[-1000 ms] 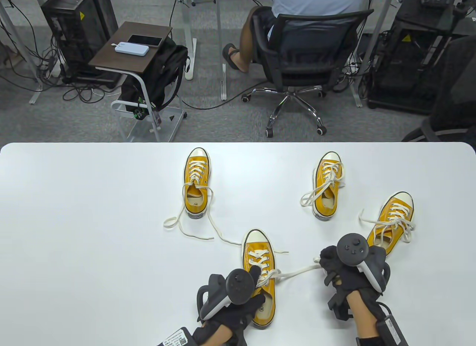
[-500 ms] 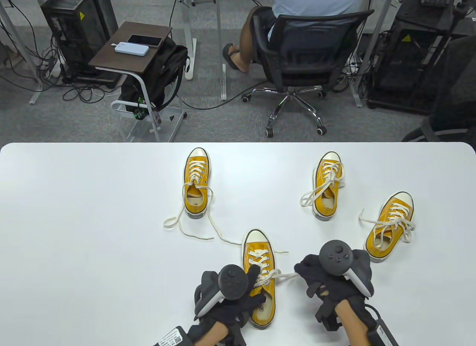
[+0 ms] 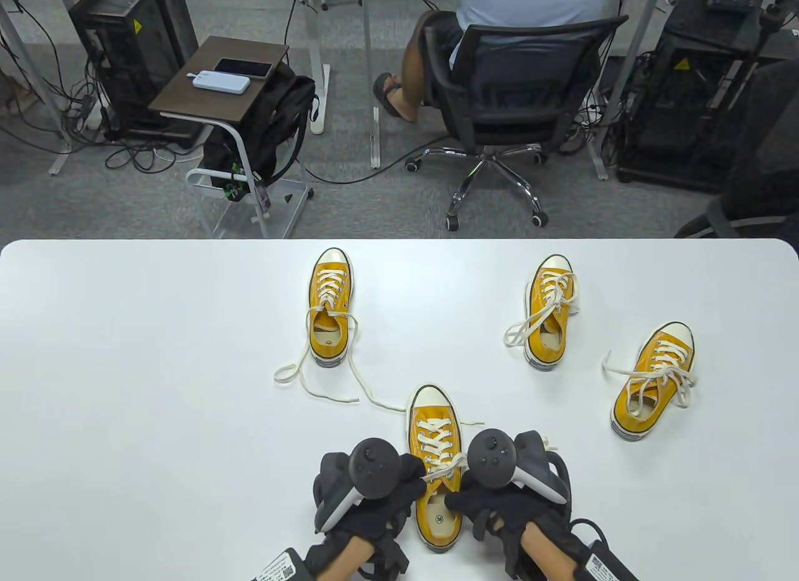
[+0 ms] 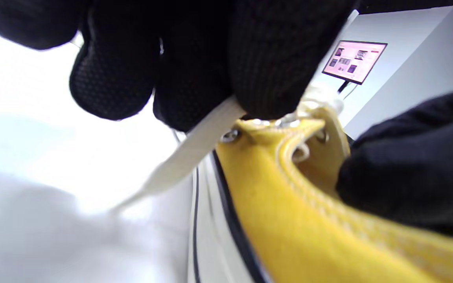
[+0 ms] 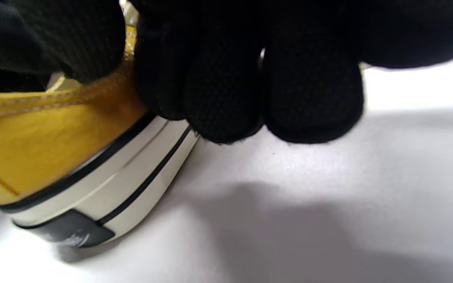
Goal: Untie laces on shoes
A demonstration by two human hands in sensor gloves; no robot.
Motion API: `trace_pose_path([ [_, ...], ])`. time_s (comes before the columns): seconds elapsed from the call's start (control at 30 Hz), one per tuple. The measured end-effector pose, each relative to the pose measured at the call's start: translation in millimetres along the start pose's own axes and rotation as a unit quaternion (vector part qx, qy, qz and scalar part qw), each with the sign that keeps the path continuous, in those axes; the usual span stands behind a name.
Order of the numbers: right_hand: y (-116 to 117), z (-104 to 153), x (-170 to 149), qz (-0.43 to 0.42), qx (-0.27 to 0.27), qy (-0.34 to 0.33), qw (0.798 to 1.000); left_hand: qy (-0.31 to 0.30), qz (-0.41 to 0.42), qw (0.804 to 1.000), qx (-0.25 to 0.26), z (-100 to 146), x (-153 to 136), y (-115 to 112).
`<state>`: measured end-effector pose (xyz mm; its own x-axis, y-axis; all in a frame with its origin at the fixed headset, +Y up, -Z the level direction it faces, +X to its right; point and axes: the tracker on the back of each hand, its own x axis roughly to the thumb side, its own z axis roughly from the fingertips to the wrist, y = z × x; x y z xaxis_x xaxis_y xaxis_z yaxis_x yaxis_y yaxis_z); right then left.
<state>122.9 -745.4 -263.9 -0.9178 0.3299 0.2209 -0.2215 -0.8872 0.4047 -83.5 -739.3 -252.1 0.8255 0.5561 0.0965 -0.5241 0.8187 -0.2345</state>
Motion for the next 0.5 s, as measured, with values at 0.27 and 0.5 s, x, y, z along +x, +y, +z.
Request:
trace_pose_path([
  [0.27,0.1,0.2,1.2,0.0,0.003,0.001,1.0,0.117,-0.002,0.985,0.123,1.5,-43.1,66.4],
  [0.5,-0.2,0.2,0.8,-0.009,0.012,0.004,1.0,0.279,0.02,0.951,0.136,6.2,-112.6,106.7],
])
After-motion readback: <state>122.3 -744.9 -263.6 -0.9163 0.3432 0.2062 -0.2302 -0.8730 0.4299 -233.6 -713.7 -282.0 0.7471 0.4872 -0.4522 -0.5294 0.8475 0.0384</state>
